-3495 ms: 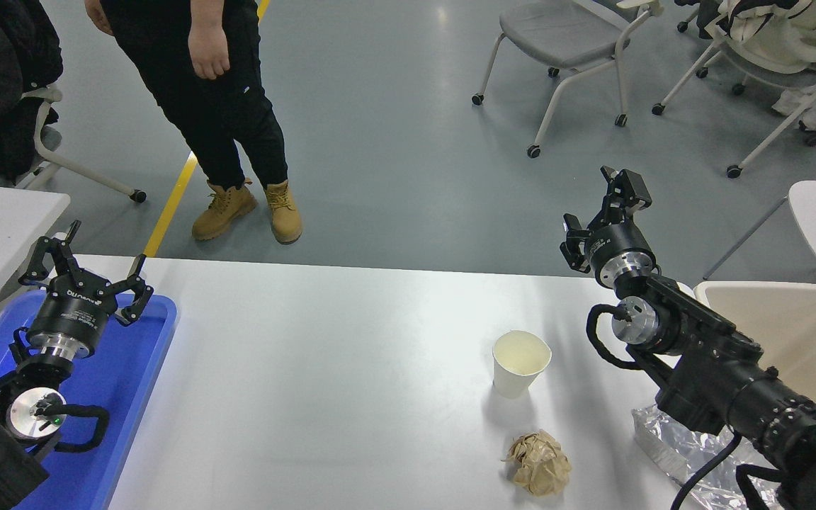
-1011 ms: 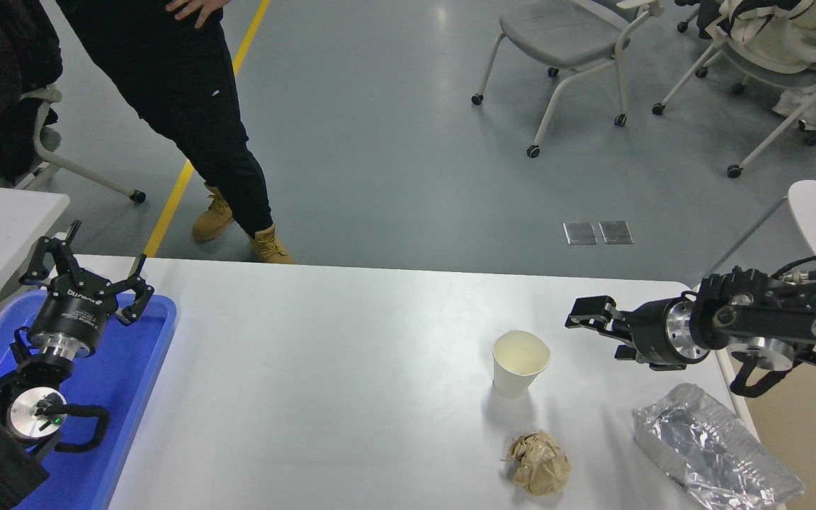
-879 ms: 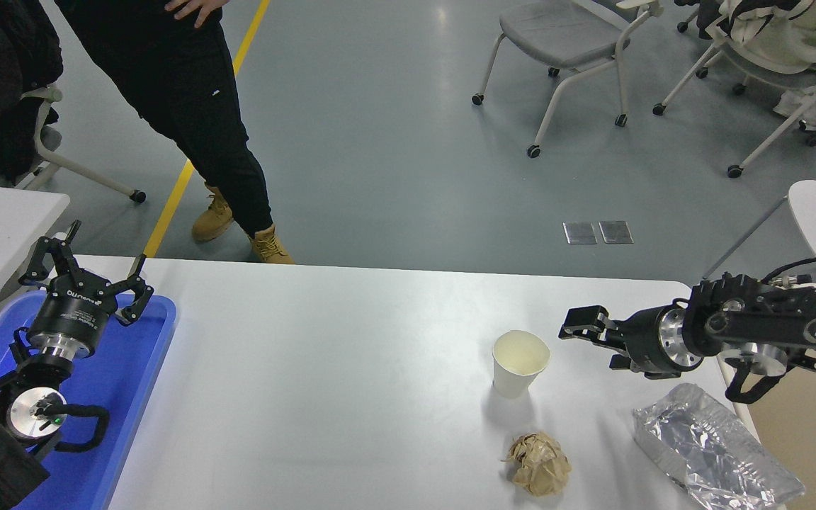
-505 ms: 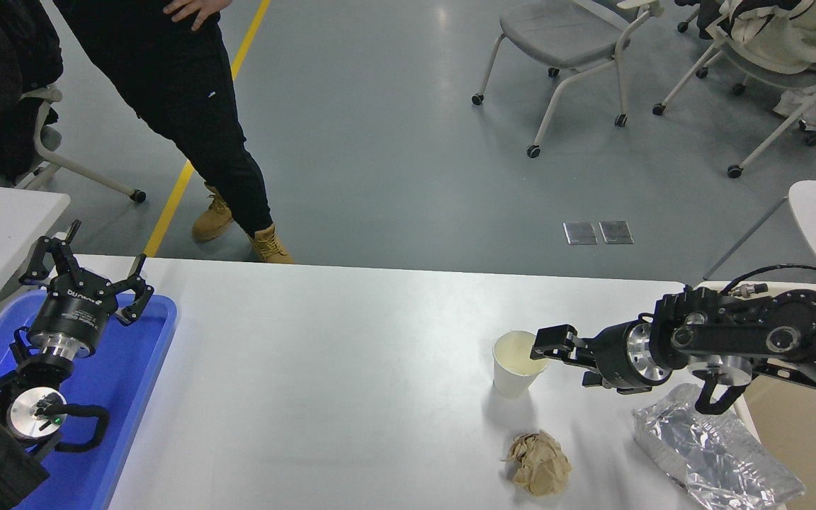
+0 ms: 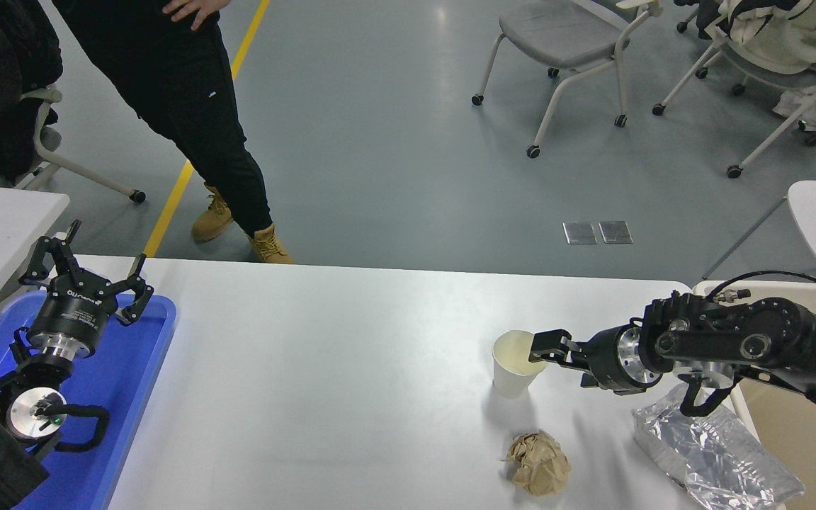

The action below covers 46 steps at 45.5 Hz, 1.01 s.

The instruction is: Clean the table surface

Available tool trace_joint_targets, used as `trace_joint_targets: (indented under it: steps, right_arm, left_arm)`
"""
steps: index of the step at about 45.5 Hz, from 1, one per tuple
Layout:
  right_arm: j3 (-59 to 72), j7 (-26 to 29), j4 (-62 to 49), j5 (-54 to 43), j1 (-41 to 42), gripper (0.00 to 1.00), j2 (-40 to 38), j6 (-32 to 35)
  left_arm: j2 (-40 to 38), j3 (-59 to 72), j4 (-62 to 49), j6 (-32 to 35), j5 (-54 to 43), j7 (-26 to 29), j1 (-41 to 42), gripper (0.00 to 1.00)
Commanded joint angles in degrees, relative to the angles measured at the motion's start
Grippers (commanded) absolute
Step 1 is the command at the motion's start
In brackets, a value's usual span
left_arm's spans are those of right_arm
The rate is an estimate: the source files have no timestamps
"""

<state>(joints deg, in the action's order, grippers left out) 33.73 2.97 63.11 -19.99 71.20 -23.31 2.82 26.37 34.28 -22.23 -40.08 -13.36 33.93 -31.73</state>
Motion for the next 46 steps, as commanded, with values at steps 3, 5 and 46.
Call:
trace_joint_targets:
  steps: [3,5,46]
  right_arm:
    - [0.0,0.0,-6.0,-0.1,-2.2,0.88,4.8,0.1]
    - [0.0,-0.1,-6.4,-0.1,-2.2,0.88,5.6,0.1]
    - [0.4,0.1,0.3,-0.2,5.6,0.0,2.0,3.2]
  left_arm:
    - [0.0,0.0,0.0,0.0,0.0,0.0,0.0,1.0]
    - [0.0,0.0,0.0,0.0,0.0,0.0,0.0,1.0]
    - [0.0,0.0,0.0,0.0,0.0,0.0,0.0,1.0]
